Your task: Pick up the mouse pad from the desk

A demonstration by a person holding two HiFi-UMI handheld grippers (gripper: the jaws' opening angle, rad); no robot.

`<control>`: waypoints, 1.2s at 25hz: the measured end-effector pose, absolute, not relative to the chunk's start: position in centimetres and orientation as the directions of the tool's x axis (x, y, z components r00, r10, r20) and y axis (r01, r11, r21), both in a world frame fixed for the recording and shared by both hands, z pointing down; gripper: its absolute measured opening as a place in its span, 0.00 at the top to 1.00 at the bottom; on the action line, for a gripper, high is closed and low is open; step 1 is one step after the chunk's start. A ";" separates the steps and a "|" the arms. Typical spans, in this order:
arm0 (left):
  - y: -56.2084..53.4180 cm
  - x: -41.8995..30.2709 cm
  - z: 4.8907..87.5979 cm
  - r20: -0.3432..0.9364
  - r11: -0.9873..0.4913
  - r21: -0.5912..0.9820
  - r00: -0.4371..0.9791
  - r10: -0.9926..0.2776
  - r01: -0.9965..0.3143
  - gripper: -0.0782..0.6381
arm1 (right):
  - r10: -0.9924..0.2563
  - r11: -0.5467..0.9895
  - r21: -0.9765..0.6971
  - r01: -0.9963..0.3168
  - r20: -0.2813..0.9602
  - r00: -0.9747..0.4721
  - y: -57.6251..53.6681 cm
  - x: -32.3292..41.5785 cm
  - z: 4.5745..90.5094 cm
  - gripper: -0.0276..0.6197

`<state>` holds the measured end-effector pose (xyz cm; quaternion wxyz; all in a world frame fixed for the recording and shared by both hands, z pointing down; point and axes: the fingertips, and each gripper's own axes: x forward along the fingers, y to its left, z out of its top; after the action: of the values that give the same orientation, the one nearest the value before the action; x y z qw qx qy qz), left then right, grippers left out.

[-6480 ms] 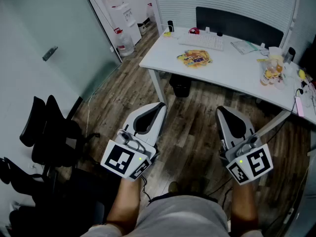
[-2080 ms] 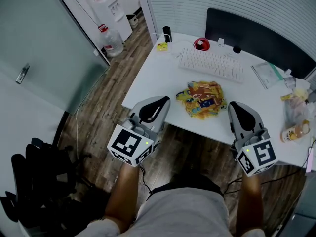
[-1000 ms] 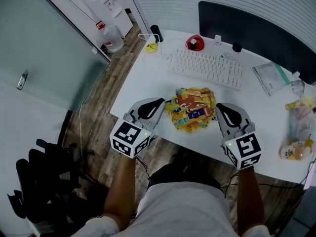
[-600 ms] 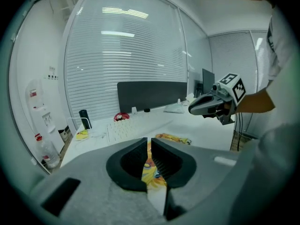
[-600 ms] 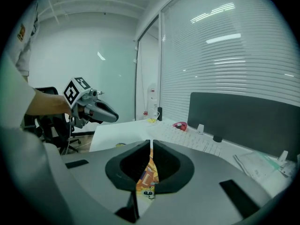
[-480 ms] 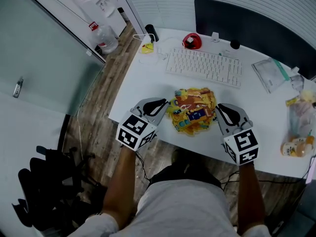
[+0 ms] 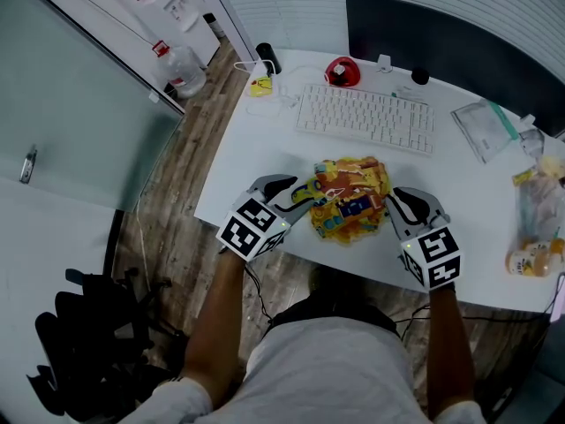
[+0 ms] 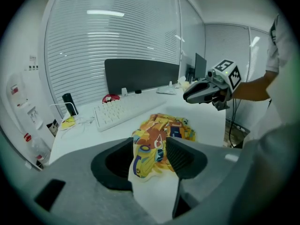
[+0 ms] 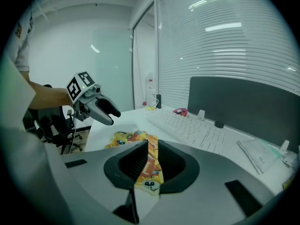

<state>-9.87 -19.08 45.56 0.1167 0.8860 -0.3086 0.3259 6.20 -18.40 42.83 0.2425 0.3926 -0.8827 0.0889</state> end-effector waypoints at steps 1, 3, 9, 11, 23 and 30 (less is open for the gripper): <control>-19.1 -9.9 45.9 0.657 -0.785 0.010 0.596 -0.462 -0.619 0.57 | -0.645 0.677 0.029 -0.736 0.506 -0.573 -18.4 6.2 43.1 0.90; -19.1 -10.1 46.6 0.675 -0.792 0.020 0.593 -0.439 -0.610 0.56 | -0.632 0.678 0.019 -0.735 0.524 -0.570 -18.4 6.1 43.8 0.79; -18.8 -10.3 48.9 0.729 -0.809 0.057 0.578 -0.366 -0.585 0.52 | -0.565 0.695 -0.020 -0.719 0.603 -0.563 -18.0 6.0 46.3 0.66; -18.8 -10.4 49.6 0.745 -0.813 0.068 0.571 -0.344 -0.579 0.51 | -0.544 0.699 -0.024 -0.715 0.630 -0.553 -18.0 6.0 47.1 0.62; -18.7 -10.9 52.5 0.810 -0.803 0.144 0.535 -0.240 -0.578 0.44 | -0.456 0.688 -0.040 -0.724 0.753 -0.475 -18.7 6.9 51.1 0.52; -19.0 -11.2 53.3 0.824 -0.789 0.161 0.521 -0.223 -0.592 0.43 | -0.443 0.658 -0.057 -0.751 0.778 -0.446 -19.0 7.1 52.2 0.51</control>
<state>-11.21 -18.98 53.28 0.2172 0.8446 -0.2412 0.4258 7.12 -18.96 52.15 0.3826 0.3614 -0.8261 0.2016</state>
